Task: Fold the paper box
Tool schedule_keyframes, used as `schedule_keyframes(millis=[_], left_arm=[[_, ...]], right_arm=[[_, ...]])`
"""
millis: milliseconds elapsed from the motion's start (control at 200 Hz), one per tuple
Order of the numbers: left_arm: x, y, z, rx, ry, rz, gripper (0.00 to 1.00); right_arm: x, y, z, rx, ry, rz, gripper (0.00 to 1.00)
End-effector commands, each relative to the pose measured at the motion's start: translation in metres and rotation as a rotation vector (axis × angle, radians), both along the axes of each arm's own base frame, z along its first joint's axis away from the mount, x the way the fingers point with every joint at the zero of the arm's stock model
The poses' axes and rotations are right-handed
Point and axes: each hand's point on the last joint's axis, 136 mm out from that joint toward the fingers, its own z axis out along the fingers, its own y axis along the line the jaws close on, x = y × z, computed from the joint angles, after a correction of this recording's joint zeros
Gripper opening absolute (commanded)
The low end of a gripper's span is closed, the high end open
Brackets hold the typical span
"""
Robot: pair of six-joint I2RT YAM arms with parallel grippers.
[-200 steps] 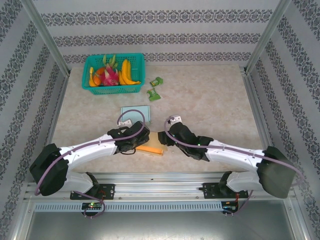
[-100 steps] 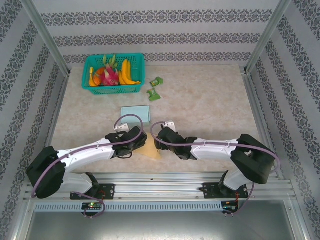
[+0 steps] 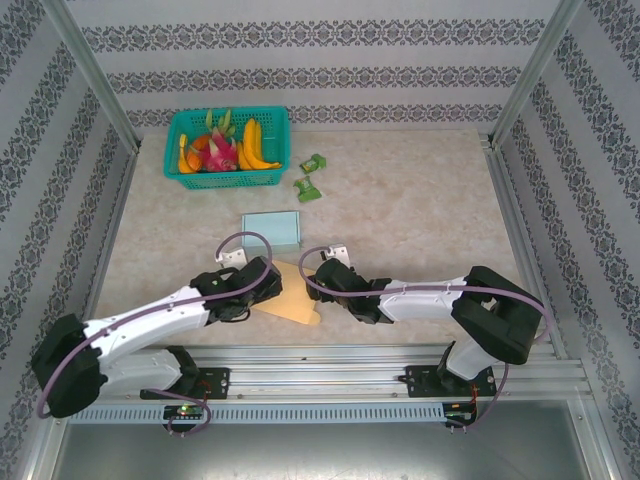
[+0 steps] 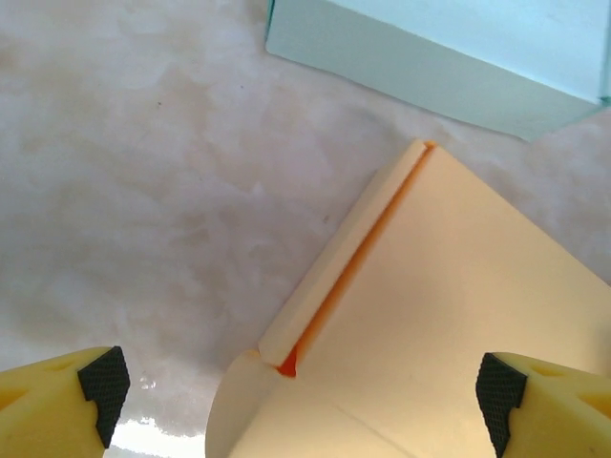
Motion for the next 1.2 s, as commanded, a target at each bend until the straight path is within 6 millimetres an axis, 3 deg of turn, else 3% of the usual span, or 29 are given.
schedule_keyframes(millis=[0,115,200,370,480,749,929,1194], left_arm=[[-0.008,-0.004,0.004,-0.043,0.012,-0.116,1.00],[-0.003,-0.007,0.013,-0.107,0.020,-0.177,1.00],[0.000,0.007,0.000,-0.132,0.109,-0.141,1.00],[-0.001,-0.019,-0.029,-0.353,0.189,-0.180,0.98],[-0.003,-0.019,-0.034,-0.390,0.176,-0.144,0.94],[-0.004,0.025,-0.010,-0.222,0.054,-0.049,0.86],[-0.010,0.018,-0.017,-0.280,0.073,-0.050,0.77],[-0.016,0.011,-0.009,-0.221,0.064,-0.084,0.74]], right_arm=[[-0.013,-0.007,-0.016,-0.057,0.029,0.044,0.68],[-0.014,-0.003,-0.018,-0.060,0.029,0.079,0.69],[-0.014,-0.002,-0.020,-0.072,0.030,0.101,0.69],[-0.016,0.003,-0.023,-0.060,0.040,0.135,0.69],[-0.019,0.007,-0.022,-0.041,0.046,0.156,0.68],[-0.018,0.002,-0.022,-0.071,0.023,0.173,0.68],[-0.019,0.004,-0.024,-0.080,0.027,0.186,0.68],[-0.019,0.003,-0.023,-0.089,0.027,0.185,0.68]])
